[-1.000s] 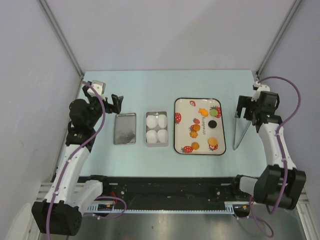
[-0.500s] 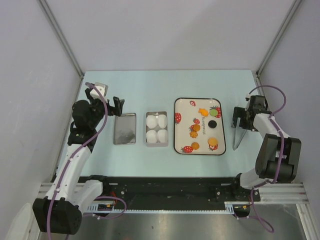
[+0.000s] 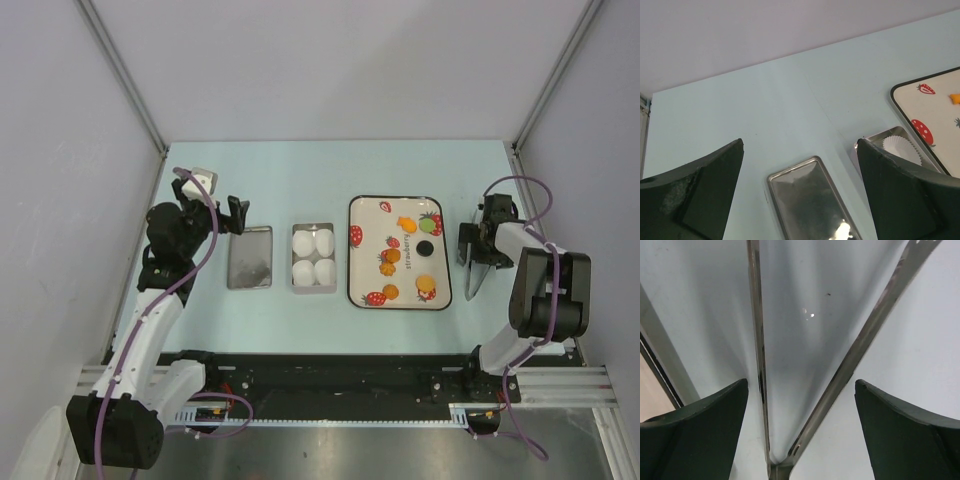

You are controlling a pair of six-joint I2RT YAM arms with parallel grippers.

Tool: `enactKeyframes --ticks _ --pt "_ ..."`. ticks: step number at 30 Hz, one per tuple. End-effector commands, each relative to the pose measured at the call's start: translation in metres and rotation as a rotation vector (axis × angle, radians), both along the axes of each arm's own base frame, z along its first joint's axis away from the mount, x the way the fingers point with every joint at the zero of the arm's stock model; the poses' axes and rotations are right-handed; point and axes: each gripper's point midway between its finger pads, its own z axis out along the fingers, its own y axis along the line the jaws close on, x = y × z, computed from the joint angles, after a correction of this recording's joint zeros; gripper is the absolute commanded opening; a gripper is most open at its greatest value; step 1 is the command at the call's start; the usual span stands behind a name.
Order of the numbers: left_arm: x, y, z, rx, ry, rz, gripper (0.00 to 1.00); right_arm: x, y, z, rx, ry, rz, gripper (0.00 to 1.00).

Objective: Pack the cookies

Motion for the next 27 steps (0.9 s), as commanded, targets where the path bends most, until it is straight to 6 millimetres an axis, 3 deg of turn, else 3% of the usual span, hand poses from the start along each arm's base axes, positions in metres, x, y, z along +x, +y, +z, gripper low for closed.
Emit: enactKeyframes --ticks 1,15,21,27 --pt "0.002 -0.002 0.008 0.013 -0.048 -0.008 1.00 0.005 -0.008 -0.005 -0.072 0.008 -0.001 0.90" --pt "0.001 -0.001 0.006 0.018 -0.046 -0.007 1.00 0.010 -0.005 -0.023 0.016 0.045 0.058 0.66" --pt "0.001 -0.001 0.004 0.020 -0.042 -0.005 1.00 0.025 0.003 -0.016 0.055 0.014 0.188 0.60" --pt "0.002 0.000 0.004 0.017 -0.039 -0.003 1.00 0.047 0.008 0.005 0.052 -0.035 0.350 0.59"
